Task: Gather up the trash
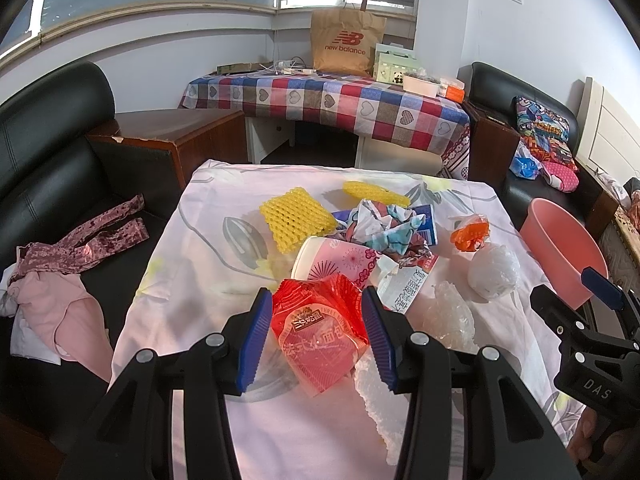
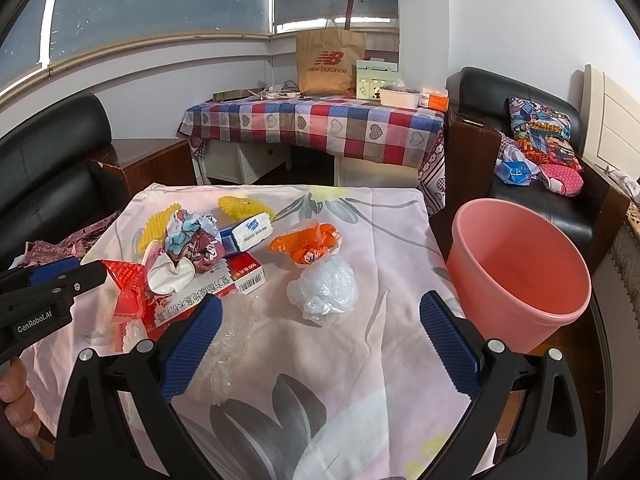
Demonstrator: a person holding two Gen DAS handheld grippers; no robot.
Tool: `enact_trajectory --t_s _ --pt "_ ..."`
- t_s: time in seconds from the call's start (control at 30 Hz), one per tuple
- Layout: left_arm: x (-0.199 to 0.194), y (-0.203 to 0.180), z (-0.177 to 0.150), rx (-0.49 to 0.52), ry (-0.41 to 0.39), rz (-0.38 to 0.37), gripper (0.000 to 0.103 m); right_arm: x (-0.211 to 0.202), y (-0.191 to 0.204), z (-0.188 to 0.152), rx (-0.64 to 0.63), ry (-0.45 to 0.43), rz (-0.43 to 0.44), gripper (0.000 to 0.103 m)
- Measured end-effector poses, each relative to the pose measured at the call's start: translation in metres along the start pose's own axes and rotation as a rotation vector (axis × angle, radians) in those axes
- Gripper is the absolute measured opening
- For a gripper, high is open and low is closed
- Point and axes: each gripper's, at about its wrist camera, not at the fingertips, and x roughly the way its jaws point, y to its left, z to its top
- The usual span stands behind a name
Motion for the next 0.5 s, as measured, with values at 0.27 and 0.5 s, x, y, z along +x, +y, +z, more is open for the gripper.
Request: enact_trajectory --t_s 0.27,0.5 --pt "0.0 0.0001 0.0 -0.001 0.0 0.0 0.046 0.0012 -0.0002 -0.0014 0.001 0.0 0.0 0.099" --pt "-0.0001 0.0001 -0.0001 0.001 0.001 -0.001 0.046 0.0011 0.0009 -0.0009 0.001 0.003 0.003 0.099"
